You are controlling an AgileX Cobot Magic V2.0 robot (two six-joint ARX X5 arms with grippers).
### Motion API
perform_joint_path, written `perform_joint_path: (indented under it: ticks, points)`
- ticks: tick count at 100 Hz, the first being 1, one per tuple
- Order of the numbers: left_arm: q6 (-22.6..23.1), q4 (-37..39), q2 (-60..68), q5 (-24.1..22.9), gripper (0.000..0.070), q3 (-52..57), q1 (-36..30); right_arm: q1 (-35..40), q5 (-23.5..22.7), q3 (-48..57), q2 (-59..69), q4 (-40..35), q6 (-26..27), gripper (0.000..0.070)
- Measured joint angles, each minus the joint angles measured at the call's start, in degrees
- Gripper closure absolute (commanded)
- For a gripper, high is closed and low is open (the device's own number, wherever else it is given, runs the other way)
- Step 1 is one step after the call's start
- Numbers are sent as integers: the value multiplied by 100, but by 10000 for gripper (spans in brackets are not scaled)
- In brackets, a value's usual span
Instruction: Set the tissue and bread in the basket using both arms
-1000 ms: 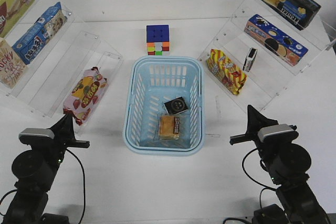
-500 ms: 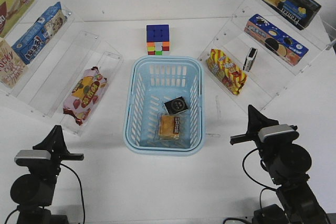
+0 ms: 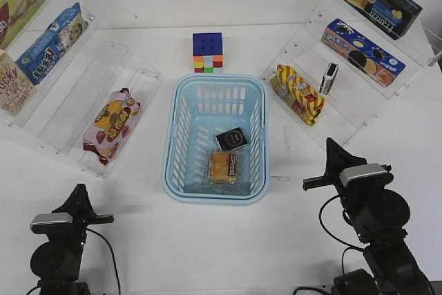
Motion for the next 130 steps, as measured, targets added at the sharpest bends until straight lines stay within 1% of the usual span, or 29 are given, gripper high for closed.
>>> perform_joint_path:
  ticks: [71,76,83,98,104,114,130]
  points:
    - [-2,13,-4,2,699,0,0,0,0,0,0,0,-4,700]
    - [-2,13,-4,2,699,0,0,-2,4,0,0,0,-68,700]
    - [-2,13,-4,2,699,0,0,-70,13,-61,-81,31,-315,700]
    - [-2,15,-4,2,699,0,0,-398,-22,-717,-776,63,-907,700]
    - [-2,15,-4,2,699,0,0,-577,-15,-1082,-1141,153,-1045,700]
    - [-2,13,-4,2,699,0,0,-859,-22,-1801,-1788,409,-1209,700]
    - [-2,13,-4,2,699,-2,0,-1209,-20,-2811,-2675,315,-1314,700]
